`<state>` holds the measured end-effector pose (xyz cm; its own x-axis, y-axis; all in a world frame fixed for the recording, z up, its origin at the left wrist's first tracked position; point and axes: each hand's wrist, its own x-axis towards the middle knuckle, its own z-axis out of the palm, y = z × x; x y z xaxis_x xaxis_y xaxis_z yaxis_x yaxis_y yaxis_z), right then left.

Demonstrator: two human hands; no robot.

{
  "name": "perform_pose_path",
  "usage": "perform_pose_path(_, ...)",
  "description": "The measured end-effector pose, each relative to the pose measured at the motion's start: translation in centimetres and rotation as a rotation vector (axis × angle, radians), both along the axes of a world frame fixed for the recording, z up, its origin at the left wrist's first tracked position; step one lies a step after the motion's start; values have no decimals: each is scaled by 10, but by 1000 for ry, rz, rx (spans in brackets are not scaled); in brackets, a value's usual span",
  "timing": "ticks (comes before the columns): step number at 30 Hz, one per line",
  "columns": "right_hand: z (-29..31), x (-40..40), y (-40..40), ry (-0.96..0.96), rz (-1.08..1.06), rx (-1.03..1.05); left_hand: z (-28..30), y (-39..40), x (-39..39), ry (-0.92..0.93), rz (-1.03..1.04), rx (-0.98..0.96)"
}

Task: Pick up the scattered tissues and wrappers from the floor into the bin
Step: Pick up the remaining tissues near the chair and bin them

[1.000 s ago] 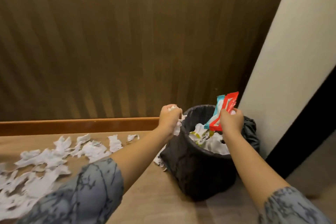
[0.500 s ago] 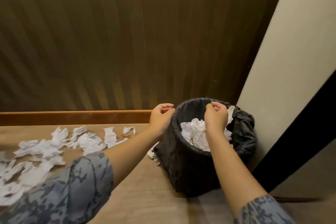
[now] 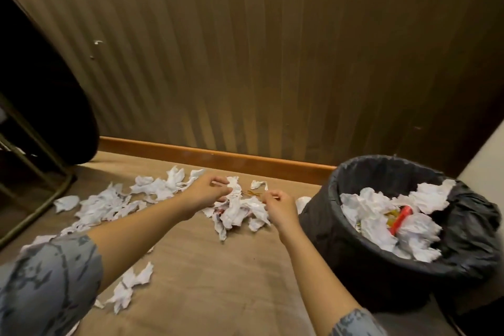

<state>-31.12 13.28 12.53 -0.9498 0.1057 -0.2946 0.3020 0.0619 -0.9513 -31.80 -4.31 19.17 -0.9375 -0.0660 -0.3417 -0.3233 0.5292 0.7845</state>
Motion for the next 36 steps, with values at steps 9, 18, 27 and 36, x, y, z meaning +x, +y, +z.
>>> perform_pose_path(9, -85, -17, -10, -432, 292, 434, -118, -26, -28, -1, 46, -30)
perform_pose_path(18, -143, -54, -12, -460, 26, 719, -215, -34, -74, 246, -66, -334)
perform_pose_path(27, -189, -79, -12, -608, -211, 793, -278, -59, -93, 371, -295, -368)
perform_pose_path(36, -209, -36, -47, -7, -286, 794, -289, -62, -85, 477, -261, -277)
